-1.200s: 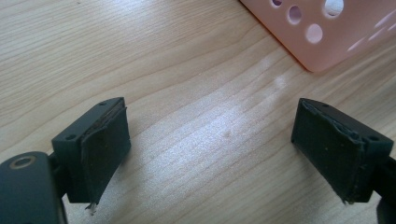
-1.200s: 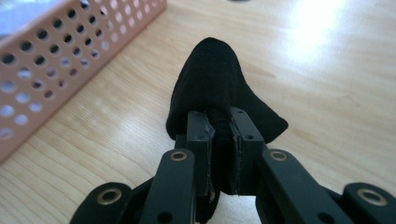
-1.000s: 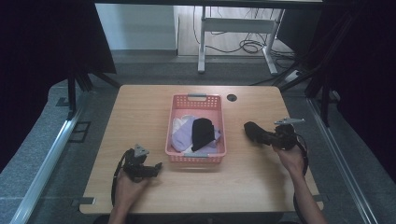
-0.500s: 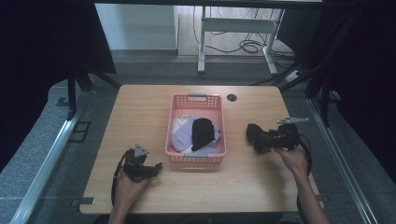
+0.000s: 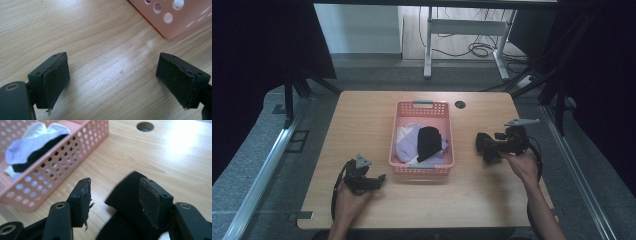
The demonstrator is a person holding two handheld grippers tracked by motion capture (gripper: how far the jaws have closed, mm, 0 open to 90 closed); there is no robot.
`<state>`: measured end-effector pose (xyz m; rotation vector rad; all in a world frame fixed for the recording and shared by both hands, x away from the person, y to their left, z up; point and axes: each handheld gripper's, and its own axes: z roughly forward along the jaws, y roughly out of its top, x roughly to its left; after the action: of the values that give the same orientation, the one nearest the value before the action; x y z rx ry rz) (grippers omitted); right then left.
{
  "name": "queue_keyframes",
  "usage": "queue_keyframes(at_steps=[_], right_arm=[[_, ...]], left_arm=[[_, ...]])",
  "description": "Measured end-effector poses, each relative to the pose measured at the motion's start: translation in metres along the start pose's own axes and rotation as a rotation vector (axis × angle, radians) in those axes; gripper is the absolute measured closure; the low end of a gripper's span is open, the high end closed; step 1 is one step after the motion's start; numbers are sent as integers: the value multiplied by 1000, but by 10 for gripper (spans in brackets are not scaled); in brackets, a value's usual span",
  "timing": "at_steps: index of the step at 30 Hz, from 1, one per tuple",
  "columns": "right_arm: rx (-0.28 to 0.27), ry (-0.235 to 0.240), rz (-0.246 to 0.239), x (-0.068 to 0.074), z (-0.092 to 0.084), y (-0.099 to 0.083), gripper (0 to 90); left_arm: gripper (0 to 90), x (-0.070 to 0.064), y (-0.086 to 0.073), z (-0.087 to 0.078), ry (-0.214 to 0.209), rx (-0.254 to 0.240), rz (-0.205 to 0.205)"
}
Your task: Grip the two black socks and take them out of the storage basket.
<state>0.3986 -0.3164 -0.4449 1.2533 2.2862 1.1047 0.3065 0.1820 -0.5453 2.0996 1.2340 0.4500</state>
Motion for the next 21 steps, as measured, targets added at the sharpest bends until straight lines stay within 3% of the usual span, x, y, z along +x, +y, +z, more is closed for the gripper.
queue_keyframes(at_steps=[10, 21], right_arm=[[-8, 74, -46, 26, 15, 29, 406], [1, 132, -91, 48, 31, 49, 392]], left_arm=[[112, 1, 0, -1, 0, 8, 9], [113, 1, 0, -1, 0, 8, 10]])
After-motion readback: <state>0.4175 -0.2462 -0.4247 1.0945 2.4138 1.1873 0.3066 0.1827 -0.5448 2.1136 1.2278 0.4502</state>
